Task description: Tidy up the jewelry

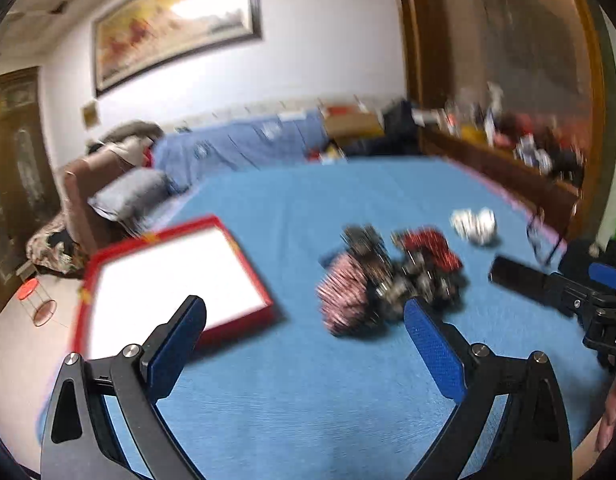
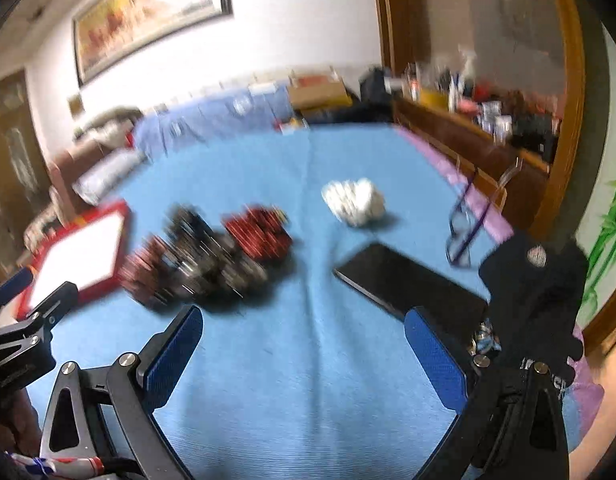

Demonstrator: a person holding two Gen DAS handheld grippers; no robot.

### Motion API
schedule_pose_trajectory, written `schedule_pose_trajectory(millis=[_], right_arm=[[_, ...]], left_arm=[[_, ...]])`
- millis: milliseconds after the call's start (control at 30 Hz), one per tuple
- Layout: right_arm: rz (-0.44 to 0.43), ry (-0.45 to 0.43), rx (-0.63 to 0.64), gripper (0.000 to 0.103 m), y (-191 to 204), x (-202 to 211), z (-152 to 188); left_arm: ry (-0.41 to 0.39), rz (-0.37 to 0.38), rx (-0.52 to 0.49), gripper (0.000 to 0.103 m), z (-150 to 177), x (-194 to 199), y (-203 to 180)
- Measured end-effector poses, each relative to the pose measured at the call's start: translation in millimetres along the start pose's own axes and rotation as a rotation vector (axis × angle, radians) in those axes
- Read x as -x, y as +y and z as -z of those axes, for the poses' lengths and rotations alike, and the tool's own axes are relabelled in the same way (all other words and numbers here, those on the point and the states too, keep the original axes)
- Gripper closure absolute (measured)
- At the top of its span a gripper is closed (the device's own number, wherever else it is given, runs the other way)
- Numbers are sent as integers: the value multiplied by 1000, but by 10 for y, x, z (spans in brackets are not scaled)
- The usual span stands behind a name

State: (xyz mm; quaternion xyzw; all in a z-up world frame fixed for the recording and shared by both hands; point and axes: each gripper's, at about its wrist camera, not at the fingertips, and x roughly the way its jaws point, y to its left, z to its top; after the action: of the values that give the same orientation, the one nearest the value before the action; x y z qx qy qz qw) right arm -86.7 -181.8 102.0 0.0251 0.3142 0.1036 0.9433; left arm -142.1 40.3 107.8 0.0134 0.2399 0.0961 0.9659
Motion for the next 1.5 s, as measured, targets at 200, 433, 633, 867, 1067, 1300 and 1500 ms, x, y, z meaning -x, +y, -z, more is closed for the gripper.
schedule_pose_trajectory(millis=[200, 433, 633, 867, 1067, 1300, 1500], right_arm=[[-67, -102, -19, 0, 298, 310, 41], [-63, -47, 20, 0, 511, 214, 230], [-108, -19, -8, 0, 467, 145, 307], [-125, 2, -73, 0, 368, 56, 329], [-136, 14, -85, 0, 352, 26, 351], [-136, 34, -67, 0, 375, -16, 366], [-148, 49, -40, 2, 419, -41, 382]], left_arm=[[-25, -17, 45, 4, 55, 149, 152], [45, -7, 73, 4, 245, 52, 219], [90, -9, 73, 4, 312, -39, 209], [110, -16, 62, 4, 335, -92, 213], [124, -15, 55, 4, 365, -136, 178], [138, -9, 57, 4, 384, -170, 179], [141, -8, 55, 4, 405, -180, 174]])
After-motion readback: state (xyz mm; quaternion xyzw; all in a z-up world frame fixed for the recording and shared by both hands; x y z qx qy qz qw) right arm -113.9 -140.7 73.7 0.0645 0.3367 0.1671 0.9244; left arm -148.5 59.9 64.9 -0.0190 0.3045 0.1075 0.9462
